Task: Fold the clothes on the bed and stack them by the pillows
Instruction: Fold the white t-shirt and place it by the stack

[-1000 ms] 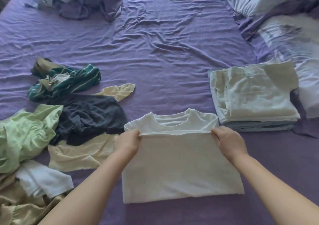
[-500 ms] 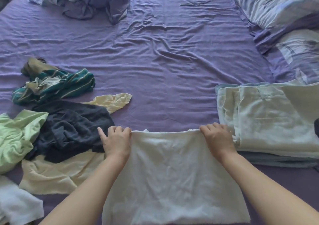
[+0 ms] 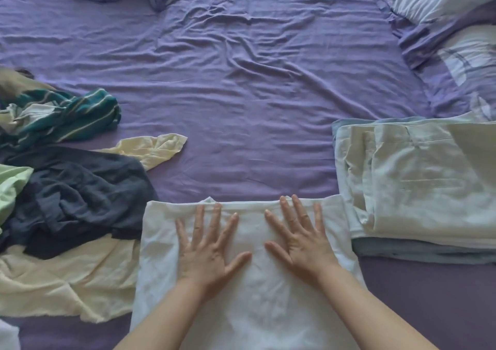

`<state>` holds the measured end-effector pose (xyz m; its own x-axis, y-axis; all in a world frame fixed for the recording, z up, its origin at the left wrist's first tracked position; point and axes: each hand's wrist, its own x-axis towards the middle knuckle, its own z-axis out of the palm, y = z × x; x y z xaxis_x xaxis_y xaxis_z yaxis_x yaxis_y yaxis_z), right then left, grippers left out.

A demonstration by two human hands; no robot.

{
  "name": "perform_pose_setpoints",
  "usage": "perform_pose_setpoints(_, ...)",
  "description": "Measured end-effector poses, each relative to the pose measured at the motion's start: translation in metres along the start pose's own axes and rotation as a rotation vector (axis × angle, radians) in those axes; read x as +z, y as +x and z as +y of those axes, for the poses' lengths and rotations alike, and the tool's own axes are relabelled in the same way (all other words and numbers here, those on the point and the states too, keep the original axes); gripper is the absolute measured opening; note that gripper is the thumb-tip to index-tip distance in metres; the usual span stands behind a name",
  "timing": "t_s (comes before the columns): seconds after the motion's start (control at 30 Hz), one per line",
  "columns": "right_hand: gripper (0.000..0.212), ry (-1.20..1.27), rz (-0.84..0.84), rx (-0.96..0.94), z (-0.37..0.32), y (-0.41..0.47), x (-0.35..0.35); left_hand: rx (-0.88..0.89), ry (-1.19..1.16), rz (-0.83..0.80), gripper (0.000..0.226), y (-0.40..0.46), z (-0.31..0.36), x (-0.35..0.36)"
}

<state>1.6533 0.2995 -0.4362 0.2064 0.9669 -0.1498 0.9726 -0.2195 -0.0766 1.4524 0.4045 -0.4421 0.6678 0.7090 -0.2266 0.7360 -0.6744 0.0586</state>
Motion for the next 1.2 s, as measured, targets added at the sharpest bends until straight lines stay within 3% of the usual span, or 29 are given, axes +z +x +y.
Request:
perform_pose_setpoints(0.2,0.060,0.013,-0.065,0.071,-0.004,-0.035,-0.014,-0.046,0.021,-0.116,0.079,-0.011,0.019,-0.015)
perform_pose_setpoints(0.37,0.056,0.014,-0.071,0.138,0.003,-0.114,-0.012,0.309,-0.049,-0.091,0.065,-0.075,0.086,-0.013)
perform_pose_setpoints(0.43,0.057,0.024,-0.098,0.183,0.007,-0.144,-0.010,0.361,-0.065,-0.118,0.064,-0.096,0.103,-0.003)
perform_pose_setpoints(0.63,0.058,0.050,-0.101,0.247,0.007,-0.162,-0.006,0.376,-0.053,-0.125,0.063,-0.100,0.113,0.012)
perform_pose_setpoints(0.73,0.041,0.207,-0.024,0.439,-0.008,-0.167,-0.014,0.312,-0.019,-0.204,0.061,-0.103,0.119,-0.003)
perform_pose_setpoints(0.8,0.058,0.297,0.001,0.564,-0.015,-0.171,-0.017,0.291,-0.036,-0.271,0.060,-0.100,0.122,-0.011)
perform_pose_setpoints(0.9,0.063,0.453,-0.012,0.634,-0.022,-0.171,-0.028,0.212,-0.184,-0.337,0.060,-0.100,0.128,-0.019)
perform_pose_setpoints(0.97,0.063,0.674,0.062,0.648,-0.027,-0.164,-0.042,0.226,-0.333,-0.281,0.063,-0.105,0.132,-0.027)
perform_pose_setpoints(1.07,0.059,0.803,0.170,0.599,-0.039,-0.151,-0.066,0.301,-0.676,-0.209,0.074,-0.116,0.139,-0.045)
perform_pose_setpoints(1.13,0.054,0.870,0.175,0.511,-0.051,-0.140,-0.080,0.159,-0.887,-0.198,0.077,-0.122,0.144,-0.055)
perform_pose_setpoints(1.2,0.049,1.016,0.064,0.405,-0.058,-0.126,-0.093,-0.155,-1.085,-0.096,0.061,-0.120,0.142,-0.065)
